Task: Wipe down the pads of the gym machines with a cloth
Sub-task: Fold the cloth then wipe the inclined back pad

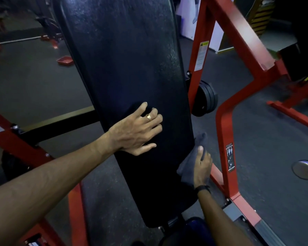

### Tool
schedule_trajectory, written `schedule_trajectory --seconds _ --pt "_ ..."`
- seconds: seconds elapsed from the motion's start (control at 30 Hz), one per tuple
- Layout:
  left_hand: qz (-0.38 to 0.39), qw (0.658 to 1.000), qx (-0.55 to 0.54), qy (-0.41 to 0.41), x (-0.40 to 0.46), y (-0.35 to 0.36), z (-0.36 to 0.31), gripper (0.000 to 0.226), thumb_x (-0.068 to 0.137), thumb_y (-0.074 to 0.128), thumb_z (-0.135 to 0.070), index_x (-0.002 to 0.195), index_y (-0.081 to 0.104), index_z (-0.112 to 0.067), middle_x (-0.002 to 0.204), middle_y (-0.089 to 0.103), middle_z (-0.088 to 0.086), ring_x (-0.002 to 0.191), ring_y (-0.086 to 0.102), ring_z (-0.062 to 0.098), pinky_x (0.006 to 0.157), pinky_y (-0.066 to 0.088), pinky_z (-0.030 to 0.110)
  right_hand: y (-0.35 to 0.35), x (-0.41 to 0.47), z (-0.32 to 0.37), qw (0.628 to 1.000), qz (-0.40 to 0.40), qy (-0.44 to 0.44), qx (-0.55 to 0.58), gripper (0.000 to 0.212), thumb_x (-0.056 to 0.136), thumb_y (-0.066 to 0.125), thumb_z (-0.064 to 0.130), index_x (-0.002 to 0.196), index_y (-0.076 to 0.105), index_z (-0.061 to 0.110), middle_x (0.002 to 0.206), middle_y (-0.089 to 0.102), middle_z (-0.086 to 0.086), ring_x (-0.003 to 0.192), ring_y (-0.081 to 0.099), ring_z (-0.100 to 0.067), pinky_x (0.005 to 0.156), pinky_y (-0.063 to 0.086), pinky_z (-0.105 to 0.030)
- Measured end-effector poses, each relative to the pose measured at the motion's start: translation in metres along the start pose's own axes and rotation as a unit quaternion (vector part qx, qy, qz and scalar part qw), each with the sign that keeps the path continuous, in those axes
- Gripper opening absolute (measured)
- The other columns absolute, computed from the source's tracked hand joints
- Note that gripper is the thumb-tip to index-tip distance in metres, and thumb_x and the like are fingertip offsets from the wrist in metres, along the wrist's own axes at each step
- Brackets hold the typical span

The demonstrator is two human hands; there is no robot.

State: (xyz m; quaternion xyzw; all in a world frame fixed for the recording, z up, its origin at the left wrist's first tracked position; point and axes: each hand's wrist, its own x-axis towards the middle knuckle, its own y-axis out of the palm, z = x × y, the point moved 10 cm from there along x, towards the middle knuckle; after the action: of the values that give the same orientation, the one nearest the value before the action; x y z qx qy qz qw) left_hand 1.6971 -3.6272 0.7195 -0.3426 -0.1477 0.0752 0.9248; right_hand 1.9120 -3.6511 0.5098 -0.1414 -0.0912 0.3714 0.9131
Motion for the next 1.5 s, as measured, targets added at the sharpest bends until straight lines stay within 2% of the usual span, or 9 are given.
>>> schedule_trajectory --seconds 0.1,0.33,0.5,0.7,0.83,1.0,1.23,1.33,1.5 --pt "-0.001 1.000 0.004 -0.001 0.000 -0.001 -0.001 0.061 0.093 0.044 -0.061 0.109 0.059 -0.004 0.121 0.056 0.018 0.115 0.051 0.037 0.104 0.037 0.060 0.010 0.025 0.049 1.000 -0.013 -0.008 0.018 0.074 0.091 0.031 0.070 0.107 0.063 0.005 0.106 0.066 -0.013 0.102 0.061 -0.033 0.087 0.046 -0.040" --pt "0.012 1.000 -0.001 0.002 0.001 -0.002 -0.001 0.062 0.094 0.043 -0.060 0.111 0.059 -0.003 0.123 0.056 0.020 0.117 0.053 0.039 0.105 0.036 0.062 0.031 0.059 0.238 0.979 -0.030 -0.194 0.049 0.052 0.098 0.040 0.057 0.130 0.061 0.021 0.110 0.062 -0.004 0.110 0.057 -0.023 0.088 0.043 -0.035" --pt "0.014 1.000 -0.005 0.008 0.000 0.000 -0.002 0.063 0.094 0.042 -0.062 0.110 0.060 -0.004 0.124 0.056 0.020 0.117 0.052 0.039 0.105 0.036 0.062 0.025 0.043 0.162 0.984 -0.027 -0.168 0.051 0.058 0.096 0.040 0.060 0.129 0.062 0.019 0.105 0.058 -0.002 0.105 0.054 -0.018 0.086 0.037 -0.024" --pt "0.014 1.000 0.007 0.024 0.002 -0.001 -0.005 0.066 0.095 0.038 -0.063 0.114 0.058 -0.003 0.125 0.054 0.020 0.117 0.052 0.039 0.103 0.036 0.063 -0.002 -0.004 0.017 0.995 -0.079 -0.061 0.002 0.085 0.092 0.035 0.076 0.093 0.063 -0.005 0.083 0.056 -0.017 0.087 0.054 -0.035 0.079 0.043 -0.046" --pt "0.013 0.999 0.022 0.030 0.001 0.000 -0.006 0.069 0.096 0.031 -0.064 0.114 0.056 -0.002 0.125 0.051 0.020 0.117 0.051 0.039 0.103 0.036 0.064 -0.014 -0.028 -0.032 0.997 -0.067 0.035 -0.004 0.090 0.088 0.030 0.077 0.114 0.066 -0.001 0.104 0.064 -0.022 0.107 0.055 -0.037 0.095 0.040 -0.046" --pt "0.000 0.999 0.033 0.037 0.001 0.000 -0.010 0.069 0.099 0.025 -0.061 0.116 0.053 0.000 0.125 0.051 0.022 0.117 0.050 0.040 0.103 0.037 0.065 -0.017 -0.022 0.007 0.983 -0.152 0.062 -0.077 0.079 0.090 0.032 0.066 0.109 0.066 -0.004 0.109 0.066 -0.026 0.110 0.057 -0.043 0.094 0.037 -0.048" --pt "-0.054 0.997 -0.059 -0.020 0.000 -0.014 0.004 0.060 0.106 0.021 -0.047 0.120 0.056 0.000 0.128 0.055 0.024 0.117 0.053 0.040 0.106 0.037 0.061 0.009 -0.024 0.163 0.968 -0.233 -0.087 -0.029 0.060 0.092 0.046 0.058 0.119 0.062 0.007 0.115 0.062 -0.014 0.113 0.055 -0.033 0.093 0.040 -0.046" --pt "-0.127 0.980 -0.137 -0.062 -0.008 -0.030 0.019 0.055 0.105 0.032 -0.045 0.125 0.057 -0.001 0.131 0.057 0.024 0.118 0.056 0.041 0.108 0.033 0.061 0.023 -0.068 0.168 0.970 -0.179 -0.157 -0.051 0.050 0.095 0.053 0.049 0.124 0.057 0.009 0.117 0.058 -0.012 0.112 0.054 -0.029 0.095 0.041 -0.041" --pt "-0.111 0.984 -0.118 -0.079 -0.007 -0.027 0.021 0.057 0.103 0.036 -0.048 0.126 0.058 -0.001 0.132 0.057 0.024 0.120 0.056 0.040 0.110 0.033 0.061 0.042 -0.167 0.054 0.979 -0.049 -0.145 -0.137 0.051 0.099 0.038 0.062 0.120 0.049 0.017 0.111 0.057 -0.014 0.104 0.055 -0.033 0.095 0.037 -0.036"
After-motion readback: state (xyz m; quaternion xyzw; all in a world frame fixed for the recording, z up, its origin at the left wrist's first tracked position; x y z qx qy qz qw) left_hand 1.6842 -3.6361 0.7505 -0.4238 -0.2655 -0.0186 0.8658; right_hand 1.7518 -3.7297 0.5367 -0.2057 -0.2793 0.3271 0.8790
